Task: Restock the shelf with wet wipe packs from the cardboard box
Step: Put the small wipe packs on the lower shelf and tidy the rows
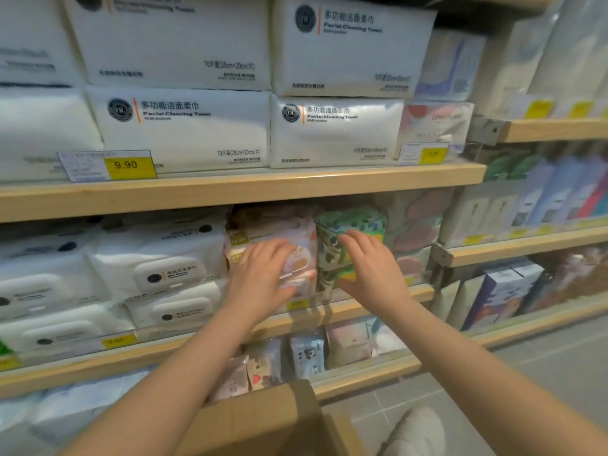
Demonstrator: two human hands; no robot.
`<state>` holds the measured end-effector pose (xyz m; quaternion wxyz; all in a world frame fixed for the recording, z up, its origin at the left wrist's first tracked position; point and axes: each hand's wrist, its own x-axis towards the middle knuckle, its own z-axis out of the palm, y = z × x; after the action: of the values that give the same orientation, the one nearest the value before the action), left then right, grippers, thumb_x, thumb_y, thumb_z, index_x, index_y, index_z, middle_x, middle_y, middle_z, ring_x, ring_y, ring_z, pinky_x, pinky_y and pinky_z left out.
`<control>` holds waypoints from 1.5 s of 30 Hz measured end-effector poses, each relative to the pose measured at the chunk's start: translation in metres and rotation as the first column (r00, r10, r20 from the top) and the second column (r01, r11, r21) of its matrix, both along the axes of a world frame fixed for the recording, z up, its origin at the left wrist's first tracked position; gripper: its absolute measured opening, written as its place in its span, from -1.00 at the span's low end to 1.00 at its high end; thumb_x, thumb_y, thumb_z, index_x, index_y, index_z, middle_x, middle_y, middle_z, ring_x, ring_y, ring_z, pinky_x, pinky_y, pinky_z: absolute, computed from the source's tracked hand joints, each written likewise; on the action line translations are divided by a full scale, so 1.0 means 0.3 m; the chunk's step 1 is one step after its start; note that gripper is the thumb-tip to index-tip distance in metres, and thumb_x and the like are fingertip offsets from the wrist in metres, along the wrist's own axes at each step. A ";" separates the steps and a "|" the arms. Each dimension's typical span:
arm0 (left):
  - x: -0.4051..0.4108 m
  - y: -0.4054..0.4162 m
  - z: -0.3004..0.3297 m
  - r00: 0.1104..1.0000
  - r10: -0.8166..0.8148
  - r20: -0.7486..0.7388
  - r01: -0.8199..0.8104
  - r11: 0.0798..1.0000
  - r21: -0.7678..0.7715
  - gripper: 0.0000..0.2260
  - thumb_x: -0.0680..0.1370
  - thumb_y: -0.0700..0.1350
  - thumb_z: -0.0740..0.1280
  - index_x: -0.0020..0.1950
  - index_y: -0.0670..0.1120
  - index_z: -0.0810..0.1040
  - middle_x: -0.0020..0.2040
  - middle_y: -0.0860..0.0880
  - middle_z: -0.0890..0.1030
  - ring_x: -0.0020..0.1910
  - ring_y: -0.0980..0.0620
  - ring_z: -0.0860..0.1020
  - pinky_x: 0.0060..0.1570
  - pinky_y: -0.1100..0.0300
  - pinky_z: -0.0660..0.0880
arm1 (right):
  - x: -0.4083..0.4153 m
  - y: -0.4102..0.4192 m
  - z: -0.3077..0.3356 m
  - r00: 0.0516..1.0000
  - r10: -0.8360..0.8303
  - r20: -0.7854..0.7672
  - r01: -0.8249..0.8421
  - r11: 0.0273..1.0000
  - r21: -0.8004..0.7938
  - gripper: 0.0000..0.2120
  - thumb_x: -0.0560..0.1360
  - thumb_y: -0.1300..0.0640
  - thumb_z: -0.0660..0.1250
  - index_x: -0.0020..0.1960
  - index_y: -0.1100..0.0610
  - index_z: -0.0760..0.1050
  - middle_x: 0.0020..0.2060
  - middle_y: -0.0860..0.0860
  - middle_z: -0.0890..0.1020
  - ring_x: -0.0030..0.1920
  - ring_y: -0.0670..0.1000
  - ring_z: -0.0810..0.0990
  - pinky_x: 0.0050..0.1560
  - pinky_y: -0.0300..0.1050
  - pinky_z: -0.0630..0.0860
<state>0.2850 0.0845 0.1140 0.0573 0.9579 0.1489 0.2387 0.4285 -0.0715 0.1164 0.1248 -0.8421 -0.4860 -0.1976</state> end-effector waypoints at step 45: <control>-0.222 0.384 0.023 0.904 0.420 0.080 -0.421 0.844 0.332 -0.28 0.15 0.25 0.52 0.28 0.11 0.49 0.15 -0.11 0.57 0.11 -0.19 0.49 0.14 -0.11 0.34 | -0.218 0.449 -0.038 0.956 0.171 0.239 -0.097 0.951 -0.294 -0.06 0.31 0.02 0.50 0.40 -0.06 -0.13 0.26 0.14 0.42 0.16 0.23 0.44 0.26 0.35 0.24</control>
<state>0.2185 0.1997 0.1209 -0.1630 0.8966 0.3113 0.2694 0.3630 0.0633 0.1050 -0.0472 -0.7825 -0.5778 -0.2273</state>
